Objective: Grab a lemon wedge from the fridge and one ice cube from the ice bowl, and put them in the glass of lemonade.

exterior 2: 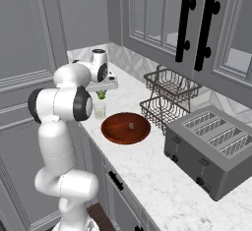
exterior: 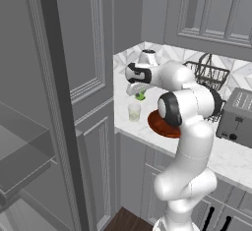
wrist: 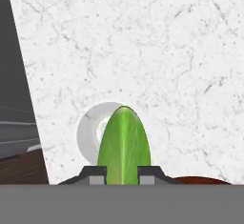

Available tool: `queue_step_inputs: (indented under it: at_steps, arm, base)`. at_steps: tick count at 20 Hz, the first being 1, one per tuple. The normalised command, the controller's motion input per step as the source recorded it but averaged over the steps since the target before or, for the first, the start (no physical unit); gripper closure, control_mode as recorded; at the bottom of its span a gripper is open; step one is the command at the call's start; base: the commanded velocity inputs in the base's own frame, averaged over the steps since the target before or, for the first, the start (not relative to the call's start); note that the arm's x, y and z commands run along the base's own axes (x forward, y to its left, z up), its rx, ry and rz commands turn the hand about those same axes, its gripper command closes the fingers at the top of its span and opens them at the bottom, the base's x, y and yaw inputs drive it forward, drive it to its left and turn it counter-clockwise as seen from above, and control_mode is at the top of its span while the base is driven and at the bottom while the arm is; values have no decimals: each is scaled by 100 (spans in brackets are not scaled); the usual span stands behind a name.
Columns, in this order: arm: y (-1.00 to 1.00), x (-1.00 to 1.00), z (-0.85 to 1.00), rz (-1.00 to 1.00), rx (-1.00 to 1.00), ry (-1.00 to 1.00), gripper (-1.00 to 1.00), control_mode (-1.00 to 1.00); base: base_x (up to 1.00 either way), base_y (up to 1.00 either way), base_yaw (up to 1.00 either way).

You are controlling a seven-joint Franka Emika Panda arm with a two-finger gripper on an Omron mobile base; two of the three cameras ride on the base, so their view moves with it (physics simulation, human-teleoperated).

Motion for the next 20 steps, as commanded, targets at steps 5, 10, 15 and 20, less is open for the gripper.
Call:
queue_step_inputs:
  at_steps: [5, 10, 15, 20]
  arm:
    - [7, -27, 0, 0, 2, -12, 100, -100]
    - [10, 0, 0, -1, 0, -13, 100, -100]
    - [9, 0, -19, 0, 0, -6, 100, -100]
    - [7, 3, -11, 0, 0, 1, 100, -100]
  base:
    - [0, 0, 0]
    - [0, 0, 0]
    - [0, 0, 0]
    - [0, 0, 0]
